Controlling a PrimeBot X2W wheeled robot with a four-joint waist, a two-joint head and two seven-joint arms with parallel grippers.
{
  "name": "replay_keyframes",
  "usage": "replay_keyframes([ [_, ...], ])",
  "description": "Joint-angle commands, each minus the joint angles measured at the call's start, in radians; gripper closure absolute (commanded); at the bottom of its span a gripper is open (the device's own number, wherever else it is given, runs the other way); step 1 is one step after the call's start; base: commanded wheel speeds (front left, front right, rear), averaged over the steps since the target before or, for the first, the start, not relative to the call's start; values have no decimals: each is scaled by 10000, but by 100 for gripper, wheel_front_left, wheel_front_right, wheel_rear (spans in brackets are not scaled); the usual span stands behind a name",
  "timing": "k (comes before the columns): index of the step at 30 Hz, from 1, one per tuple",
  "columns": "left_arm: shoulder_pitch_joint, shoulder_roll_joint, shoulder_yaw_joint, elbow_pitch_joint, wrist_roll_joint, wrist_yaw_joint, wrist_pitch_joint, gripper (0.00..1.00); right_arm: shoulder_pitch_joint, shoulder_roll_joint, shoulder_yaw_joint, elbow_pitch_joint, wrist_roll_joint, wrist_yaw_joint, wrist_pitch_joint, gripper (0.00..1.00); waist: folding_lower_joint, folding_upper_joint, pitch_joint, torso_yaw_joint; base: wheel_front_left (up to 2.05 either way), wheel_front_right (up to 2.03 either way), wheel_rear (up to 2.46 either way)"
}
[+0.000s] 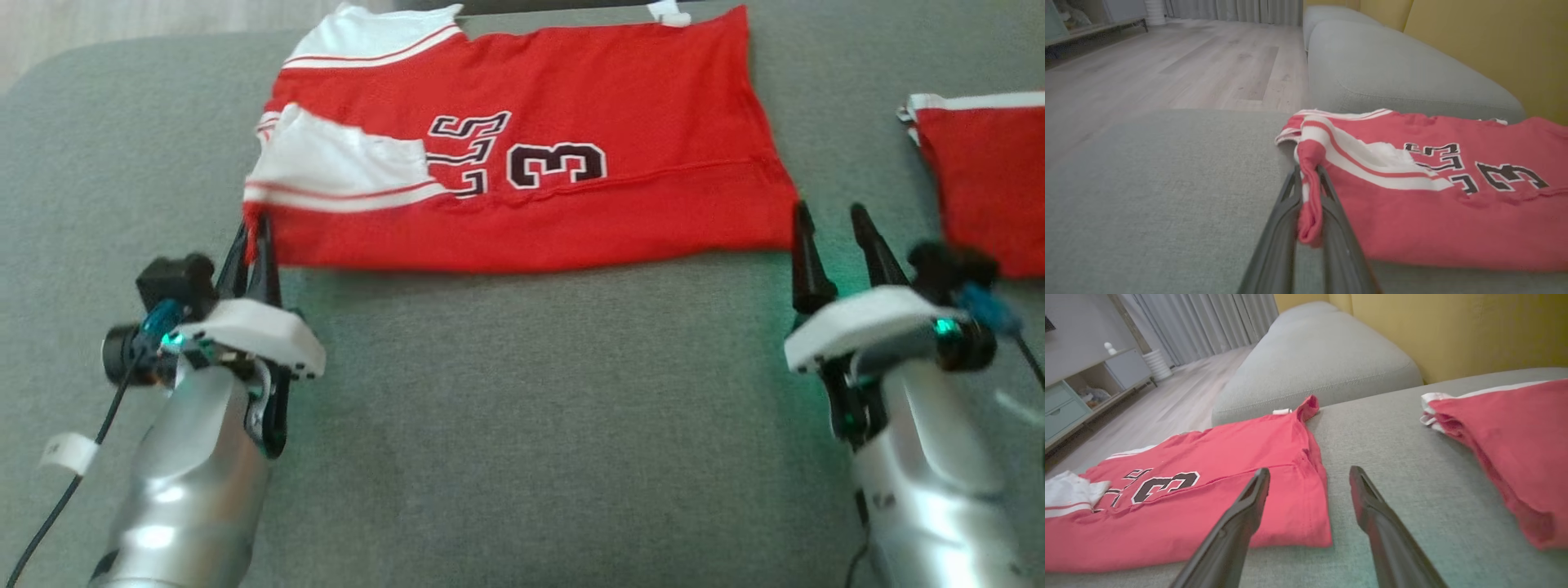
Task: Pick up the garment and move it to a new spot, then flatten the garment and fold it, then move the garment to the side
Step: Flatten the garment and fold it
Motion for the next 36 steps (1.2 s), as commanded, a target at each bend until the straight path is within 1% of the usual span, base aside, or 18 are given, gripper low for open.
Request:
replay_keyframes([
  [1,-448,285,140,-469,131,-17,-139,100,-458,26,121,17,-230,-17,158,0,0,0,23,91,0,0,0],
  [6,-383,230,-172,-1286,488,-62,-195,100,-1471,26,-548,1498,-1264,-17,956,0,0,0,133,320,0,0,0],
  [10,-260,147,-310,-1703,587,-55,-205,100,-1991,26,-990,2597,-2129,-17,1455,0,0,0,203,472,0,0,0],
  [16,-74,74,-533,-1955,681,-51,-208,100,-2383,26,-930,3875,-2758,-17,1822,0,0,0,238,636,0,0,0],
  [17,-53,72,-551,-1959,679,-42,-205,100,-2417,26,-925,4017,-2868,-17,1866,47,0,0,231,653,0,0,0],
  [18,-31,71,-566,-1946,672,-30,-184,100,-2446,26,-929,4131,-2967,-17,1881,80,0,0,219,671,0,0,0],
  [19,-10,73,-585,-1924,667,-22,-151,100,-2464,26,-932,4214,-3079,-17,1871,100,0,0,200,686,0,0,0],
  [27,266,238,-665,-1579,636,82,114,100,-2452,26,-1524,4292,-3631,-17,1367,100,0,0,-139,649,0,0,0],
  [31,586,410,-732,-1303,656,130,178,100,-2270,26,-1814,4268,-3715,-17,1082,100,0,0,-554,549,0,0,0],
  [36,1157,609,-904,-994,673,87,414,100,-1833,26,-1913,4286,-3614,-17,989,100,0,0,-1255,419,0,0,0],
])
